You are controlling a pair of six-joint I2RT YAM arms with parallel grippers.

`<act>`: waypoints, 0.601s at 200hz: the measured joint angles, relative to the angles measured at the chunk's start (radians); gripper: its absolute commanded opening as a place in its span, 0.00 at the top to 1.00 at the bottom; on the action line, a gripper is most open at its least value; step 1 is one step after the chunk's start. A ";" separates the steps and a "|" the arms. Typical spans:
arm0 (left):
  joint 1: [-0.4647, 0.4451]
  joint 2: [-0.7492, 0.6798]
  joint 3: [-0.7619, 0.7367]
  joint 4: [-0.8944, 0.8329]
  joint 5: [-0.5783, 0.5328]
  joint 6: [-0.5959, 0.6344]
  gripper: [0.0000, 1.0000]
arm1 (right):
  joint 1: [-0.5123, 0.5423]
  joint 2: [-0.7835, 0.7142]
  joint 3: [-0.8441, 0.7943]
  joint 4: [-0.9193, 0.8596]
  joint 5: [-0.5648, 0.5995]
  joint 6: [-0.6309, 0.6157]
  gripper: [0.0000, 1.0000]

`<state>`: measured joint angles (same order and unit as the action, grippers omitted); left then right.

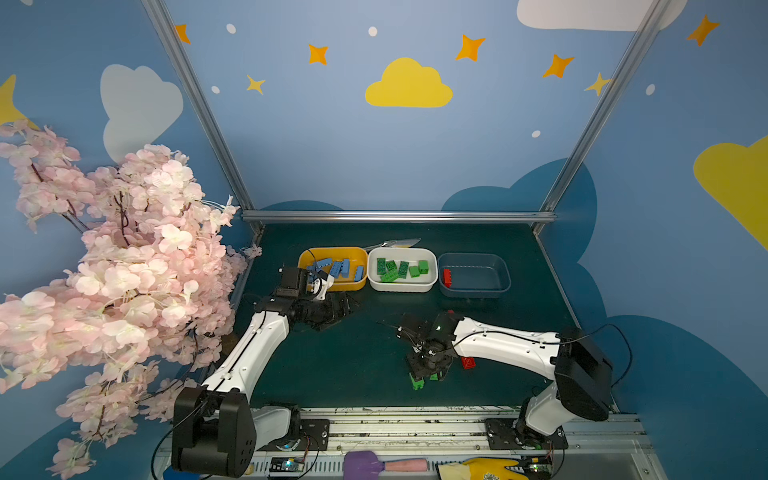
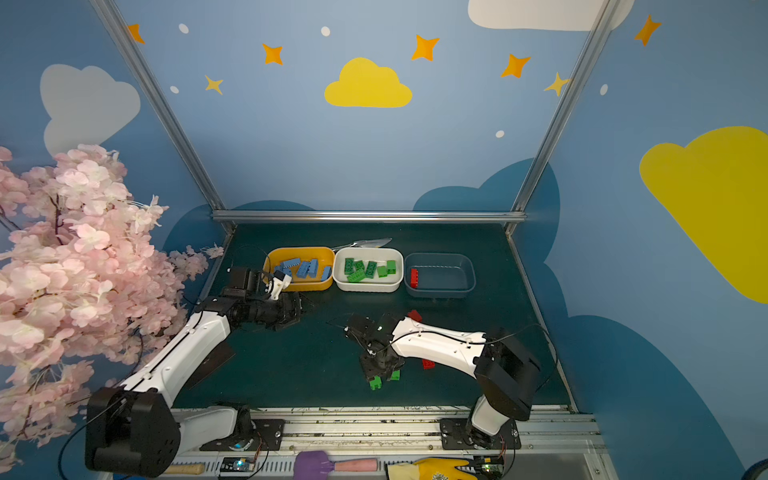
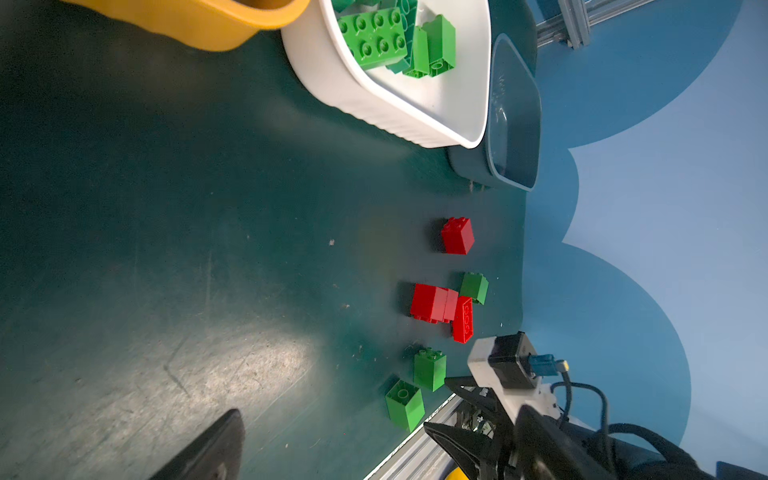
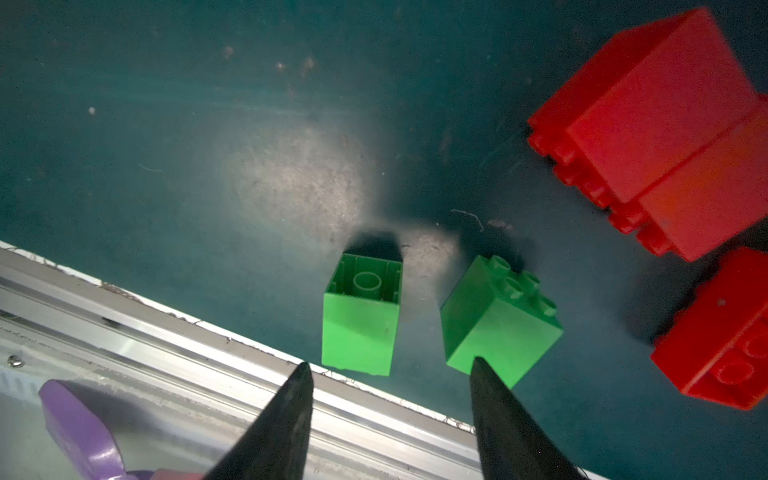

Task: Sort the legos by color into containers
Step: 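Lower the right gripper onto another small green brick and grasp it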

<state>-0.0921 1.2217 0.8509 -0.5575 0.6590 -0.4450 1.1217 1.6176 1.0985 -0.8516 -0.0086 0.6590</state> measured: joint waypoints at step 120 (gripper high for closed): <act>0.000 -0.022 -0.021 -0.003 0.000 0.005 0.00 | 0.005 0.097 -0.033 0.100 -0.057 -0.006 0.60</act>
<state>-0.0921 1.1999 0.8299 -0.5606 0.6590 -0.4400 1.1271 1.7149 1.0653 -0.7517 -0.0654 0.6533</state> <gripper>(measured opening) 0.997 0.446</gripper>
